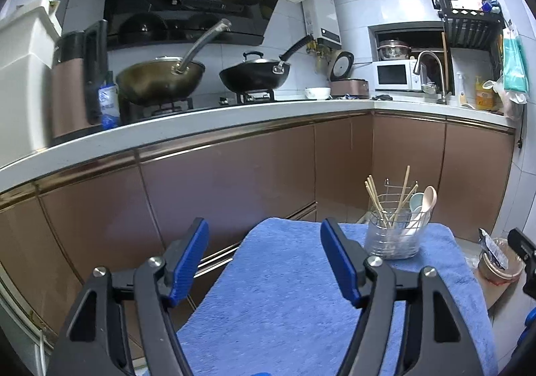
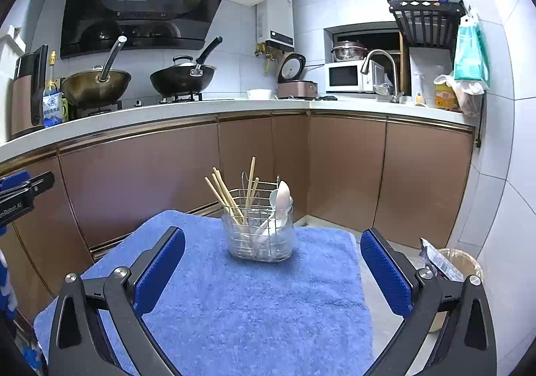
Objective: Organize utensils
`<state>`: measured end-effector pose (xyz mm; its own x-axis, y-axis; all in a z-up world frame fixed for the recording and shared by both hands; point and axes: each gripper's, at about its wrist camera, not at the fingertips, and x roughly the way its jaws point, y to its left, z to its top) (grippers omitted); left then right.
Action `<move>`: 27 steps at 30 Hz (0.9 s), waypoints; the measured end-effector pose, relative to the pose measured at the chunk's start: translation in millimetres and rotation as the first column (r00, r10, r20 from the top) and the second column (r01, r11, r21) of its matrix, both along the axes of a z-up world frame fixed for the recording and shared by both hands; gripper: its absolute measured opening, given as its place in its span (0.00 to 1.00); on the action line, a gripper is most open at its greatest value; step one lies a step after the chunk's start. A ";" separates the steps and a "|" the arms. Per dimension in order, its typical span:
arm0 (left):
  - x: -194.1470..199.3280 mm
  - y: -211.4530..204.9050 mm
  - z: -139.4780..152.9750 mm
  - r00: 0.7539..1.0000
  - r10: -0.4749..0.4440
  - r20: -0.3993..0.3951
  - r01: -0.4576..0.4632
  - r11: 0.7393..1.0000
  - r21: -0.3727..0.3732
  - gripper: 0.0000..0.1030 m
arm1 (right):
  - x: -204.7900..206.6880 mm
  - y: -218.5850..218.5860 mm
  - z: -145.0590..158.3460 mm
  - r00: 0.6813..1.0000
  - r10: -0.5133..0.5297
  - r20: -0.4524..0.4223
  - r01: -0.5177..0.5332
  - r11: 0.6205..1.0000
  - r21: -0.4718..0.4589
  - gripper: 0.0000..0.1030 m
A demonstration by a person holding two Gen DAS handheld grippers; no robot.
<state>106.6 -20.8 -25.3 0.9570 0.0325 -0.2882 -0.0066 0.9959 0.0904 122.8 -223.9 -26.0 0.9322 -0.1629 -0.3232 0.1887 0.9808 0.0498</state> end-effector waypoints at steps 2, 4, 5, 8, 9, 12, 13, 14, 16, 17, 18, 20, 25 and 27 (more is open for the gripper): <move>-7.6 3.7 1.7 1.000 0.012 0.015 -0.012 1.000 0.005 0.66 | -7.0 1.6 3.3 1.000 -0.008 0.007 0.008 1.000 -0.005 1.00; -15.4 8.4 3.4 0.999 0.023 0.027 -0.023 1.000 0.004 0.66 | -16.7 2.6 7.3 1.000 -0.017 0.019 0.017 1.000 -0.010 1.00; -18.5 10.7 3.9 0.999 0.028 0.031 -0.029 1.000 0.002 0.66 | -18.9 2.7 8.5 1.000 -0.020 0.023 0.020 1.000 -0.011 1.00; -27.1 17.7 6.5 0.998 0.047 0.044 -0.047 0.999 -0.001 0.66 | -29.1 3.7 13.8 0.999 -0.031 0.039 0.031 0.999 -0.016 1.00; -30.0 19.9 7.4 0.998 0.052 0.047 -0.052 0.999 -0.002 0.66 | -32.3 4.0 15.3 0.998 -0.034 0.044 0.034 0.999 -0.017 1.00; -37.6 26.6 9.1 0.997 0.061 0.053 -0.061 0.998 -0.004 0.66 | -41.0 6.0 20.2 0.997 -0.041 0.058 0.042 0.999 -0.023 1.00; -40.0 28.3 9.4 0.996 0.065 0.055 -0.064 0.998 -0.006 0.66 | -42.6 6.1 21.2 0.997 -0.042 0.061 0.044 0.999 -0.023 1.00; -42.9 30.3 10.0 0.996 0.068 0.059 -0.068 0.998 -0.008 0.66 | -45.1 6.9 22.3 0.997 -0.044 0.065 0.046 0.999 -0.024 1.00; -49.0 33.2 11.9 0.995 0.076 0.069 -0.075 0.997 -0.010 0.66 | -49.9 7.9 23.5 0.996 -0.045 0.071 0.047 0.999 -0.026 1.00; -52.1 34.8 13.0 0.994 0.079 0.074 -0.078 0.997 -0.011 0.66 | -52.4 8.9 24.7 0.996 -0.046 0.076 0.048 0.998 -0.030 1.00; -54.8 35.8 14.2 0.994 0.081 0.078 -0.080 0.997 -0.012 0.66 | -54.4 9.3 26.1 0.996 -0.046 0.079 0.049 0.998 -0.032 1.00; -60.1 38.5 15.9 0.993 0.087 0.086 -0.085 0.996 -0.017 0.66 | -57.2 10.5 28.4 0.995 -0.047 0.086 0.050 0.998 -0.035 1.00; -72.4 42.2 20.8 0.990 0.093 0.106 -0.092 0.996 -0.020 0.66 | -66.5 13.3 33.3 0.993 -0.052 0.105 0.057 0.997 -0.048 1.00; -76.5 42.1 22.3 0.989 0.096 0.113 -0.094 0.995 -0.016 0.66 | -71.0 13.9 33.9 0.993 -0.052 0.110 0.058 0.997 -0.048 1.00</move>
<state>30.1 21.3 -3.0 0.9763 0.1223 -0.1784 -0.1109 0.9912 0.0728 51.8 -210.0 8.0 0.9506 -0.2284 -0.2101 0.2383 0.9709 0.0227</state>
